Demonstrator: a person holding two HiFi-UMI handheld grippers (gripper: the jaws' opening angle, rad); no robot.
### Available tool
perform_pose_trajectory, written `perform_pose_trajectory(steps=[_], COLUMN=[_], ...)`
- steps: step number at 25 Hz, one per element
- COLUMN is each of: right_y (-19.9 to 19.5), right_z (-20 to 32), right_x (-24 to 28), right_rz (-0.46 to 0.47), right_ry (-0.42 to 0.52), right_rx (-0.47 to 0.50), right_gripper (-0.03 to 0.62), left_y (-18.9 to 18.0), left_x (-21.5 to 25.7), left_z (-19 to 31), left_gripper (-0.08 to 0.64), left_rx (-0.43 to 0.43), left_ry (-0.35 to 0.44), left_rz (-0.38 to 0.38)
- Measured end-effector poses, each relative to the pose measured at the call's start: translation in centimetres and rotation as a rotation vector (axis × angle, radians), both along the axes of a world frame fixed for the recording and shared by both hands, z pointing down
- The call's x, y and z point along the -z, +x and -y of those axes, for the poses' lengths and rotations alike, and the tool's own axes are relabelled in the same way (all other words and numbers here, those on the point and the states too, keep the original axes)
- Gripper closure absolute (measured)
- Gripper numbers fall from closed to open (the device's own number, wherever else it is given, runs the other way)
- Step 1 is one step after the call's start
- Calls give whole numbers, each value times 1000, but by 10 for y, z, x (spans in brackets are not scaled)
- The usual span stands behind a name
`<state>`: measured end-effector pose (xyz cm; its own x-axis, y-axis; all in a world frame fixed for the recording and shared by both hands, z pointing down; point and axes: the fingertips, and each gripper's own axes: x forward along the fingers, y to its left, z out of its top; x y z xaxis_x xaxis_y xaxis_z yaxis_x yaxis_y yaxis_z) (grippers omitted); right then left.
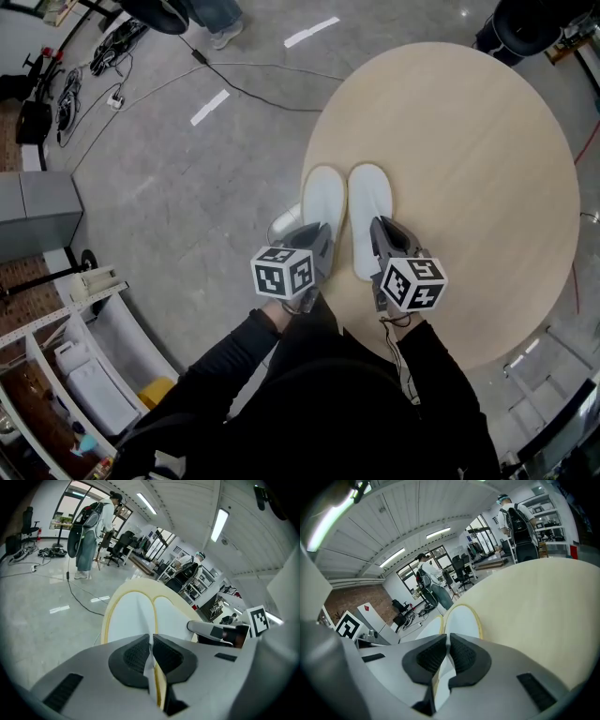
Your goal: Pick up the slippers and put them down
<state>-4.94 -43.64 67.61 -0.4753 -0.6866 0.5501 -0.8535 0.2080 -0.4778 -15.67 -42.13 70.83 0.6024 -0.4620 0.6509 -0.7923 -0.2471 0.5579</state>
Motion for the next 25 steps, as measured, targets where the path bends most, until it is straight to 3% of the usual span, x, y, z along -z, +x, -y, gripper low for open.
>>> perform_pose_trajectory(steps=[13, 18, 25], right_y=[59, 96, 144], right_z=[-72, -103, -166], right_x=[93, 147, 200], right_rz=[16, -24, -51], right_ry=[134, 232, 272], right_rx=[-161, -285, -481], right_gripper=[558, 558, 558], left_y=[59, 93, 127], left_x=[89, 135, 196], left_z=[-45, -60, -99], left_gripper=[517, 517, 517], left_rx=[-144, -259, -430], left_ry=[122, 187, 265], left_rz=[-123, -212, -297])
